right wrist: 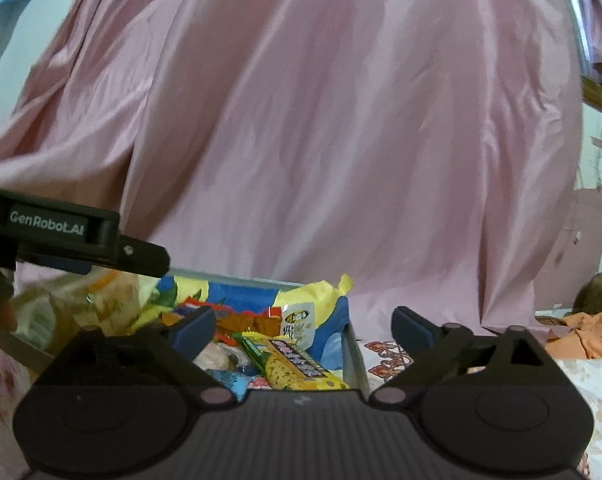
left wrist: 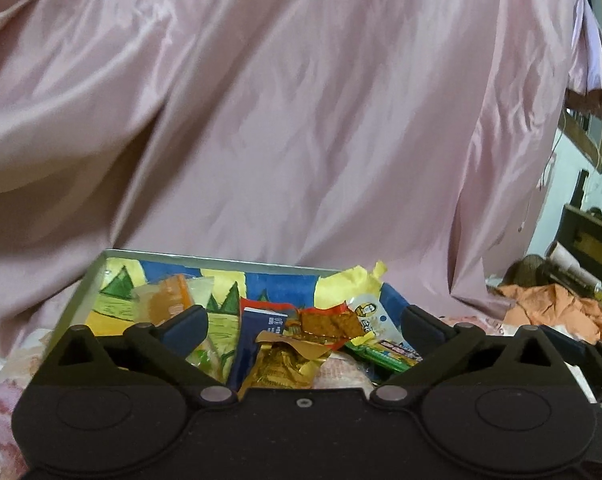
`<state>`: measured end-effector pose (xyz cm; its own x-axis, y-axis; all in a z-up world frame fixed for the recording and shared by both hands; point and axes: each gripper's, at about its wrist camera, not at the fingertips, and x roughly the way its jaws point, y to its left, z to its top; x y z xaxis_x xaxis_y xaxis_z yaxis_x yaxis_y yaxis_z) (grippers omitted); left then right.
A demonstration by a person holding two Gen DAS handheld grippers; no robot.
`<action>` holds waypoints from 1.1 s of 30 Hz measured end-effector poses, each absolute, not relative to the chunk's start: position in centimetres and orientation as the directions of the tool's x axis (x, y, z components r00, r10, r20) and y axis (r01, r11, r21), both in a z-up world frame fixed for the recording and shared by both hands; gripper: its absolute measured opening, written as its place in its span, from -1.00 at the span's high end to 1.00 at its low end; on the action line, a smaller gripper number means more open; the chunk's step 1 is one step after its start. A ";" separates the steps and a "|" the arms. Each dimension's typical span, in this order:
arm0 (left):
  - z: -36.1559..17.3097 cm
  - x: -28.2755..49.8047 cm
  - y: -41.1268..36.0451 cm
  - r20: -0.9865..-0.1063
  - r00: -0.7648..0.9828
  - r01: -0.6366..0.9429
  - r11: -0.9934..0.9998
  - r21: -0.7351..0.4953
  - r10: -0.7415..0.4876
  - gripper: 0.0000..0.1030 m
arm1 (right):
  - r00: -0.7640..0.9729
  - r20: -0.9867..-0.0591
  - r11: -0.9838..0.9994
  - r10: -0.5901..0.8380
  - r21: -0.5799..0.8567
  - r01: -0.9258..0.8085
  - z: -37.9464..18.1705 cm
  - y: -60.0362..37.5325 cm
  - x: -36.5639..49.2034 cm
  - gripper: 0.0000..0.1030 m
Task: Organize snacks
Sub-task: 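Lower both packs into the grey tray and open both tools, then move both tools back over the orange and the brown dried snack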
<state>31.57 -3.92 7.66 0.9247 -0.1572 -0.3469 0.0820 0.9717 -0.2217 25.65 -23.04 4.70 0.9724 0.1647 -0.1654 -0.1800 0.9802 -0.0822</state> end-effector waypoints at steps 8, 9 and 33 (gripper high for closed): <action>8.0 26.3 -3.1 -0.306 0.944 0.056 0.974 -0.218 -0.123 -0.98 | 0.982 -0.095 0.983 0.161 -0.069 -0.168 5.6 -24.1 20.4 -1.00; 7.9 25.6 -3.0 -0.307 0.944 0.053 0.975 -0.216 -0.119 -0.98 | 0.982 -0.093 0.983 0.164 -0.069 -0.170 5.6 -24.1 19.9 -1.00; 2.3 12.7 -1.1 -0.414 0.908 -0.032 0.977 -0.209 -0.058 -0.98 | 0.970 -0.171 0.981 0.174 -0.052 -0.185 2.8 -24.4 9.4 -1.00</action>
<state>12.69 -1.14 2.26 0.9085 -0.0584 -0.4138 -0.0321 0.9775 -0.2085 9.39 -24.35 2.80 0.9697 0.1742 -0.1712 -0.1854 0.9813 -0.0517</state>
